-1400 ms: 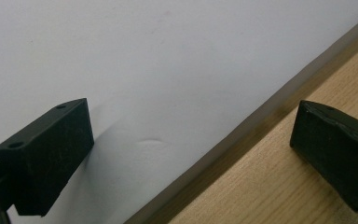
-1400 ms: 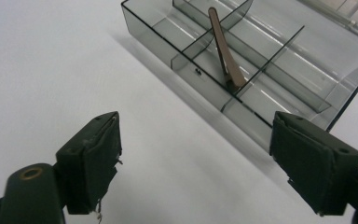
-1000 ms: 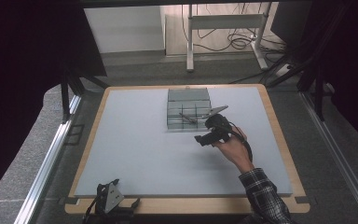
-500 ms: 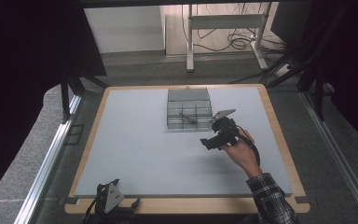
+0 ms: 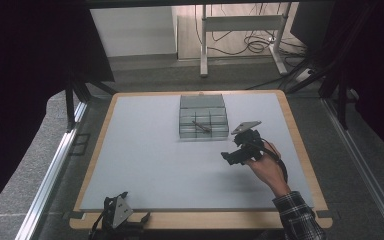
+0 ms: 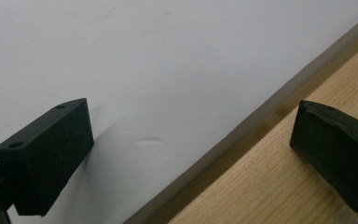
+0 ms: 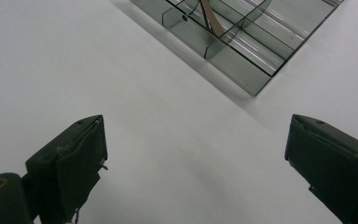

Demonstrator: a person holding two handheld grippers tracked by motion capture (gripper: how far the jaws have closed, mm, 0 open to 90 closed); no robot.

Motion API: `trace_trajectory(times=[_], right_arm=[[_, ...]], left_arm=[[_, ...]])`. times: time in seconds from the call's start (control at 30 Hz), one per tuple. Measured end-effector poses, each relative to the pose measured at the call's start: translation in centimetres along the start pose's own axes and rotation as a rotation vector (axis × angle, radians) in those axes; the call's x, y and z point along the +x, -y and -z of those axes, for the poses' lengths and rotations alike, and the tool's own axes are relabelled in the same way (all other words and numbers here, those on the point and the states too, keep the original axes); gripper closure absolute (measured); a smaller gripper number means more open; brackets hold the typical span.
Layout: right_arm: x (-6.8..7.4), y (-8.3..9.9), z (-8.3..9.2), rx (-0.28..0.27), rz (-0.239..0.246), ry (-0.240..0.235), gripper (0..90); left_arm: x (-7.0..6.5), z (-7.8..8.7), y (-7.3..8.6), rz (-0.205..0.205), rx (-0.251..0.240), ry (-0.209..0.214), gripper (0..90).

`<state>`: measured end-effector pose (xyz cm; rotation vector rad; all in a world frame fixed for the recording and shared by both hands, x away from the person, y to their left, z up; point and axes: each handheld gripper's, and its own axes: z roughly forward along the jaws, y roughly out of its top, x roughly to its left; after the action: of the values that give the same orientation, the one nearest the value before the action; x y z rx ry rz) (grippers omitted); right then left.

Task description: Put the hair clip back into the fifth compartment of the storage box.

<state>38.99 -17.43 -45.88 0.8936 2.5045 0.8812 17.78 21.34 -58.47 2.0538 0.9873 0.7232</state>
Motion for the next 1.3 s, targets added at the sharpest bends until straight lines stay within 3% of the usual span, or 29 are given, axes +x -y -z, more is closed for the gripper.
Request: trace_trajectory(times=[0.43, 1.03, 1.3], right_arm=[[-0.3, 2.6, 1.4, -0.003, -0.017, 0.012, 4.4], [0.5, 6.9, 2.5, -0.014, -0.036, 0.001, 3.1], [1.0, 9.1, 2.4, 0.014, -0.051, -0.002, 2.8]], left_arm=[[0.0, 0.0, 0.0, 0.000, 0.000, 0.000, 0.0], [0.0, 0.0, 0.0, -0.005, 0.004, 0.001, 0.0], [0.0, 0.1, 0.0, -0.002, 0.003, 0.002, 0.0]])
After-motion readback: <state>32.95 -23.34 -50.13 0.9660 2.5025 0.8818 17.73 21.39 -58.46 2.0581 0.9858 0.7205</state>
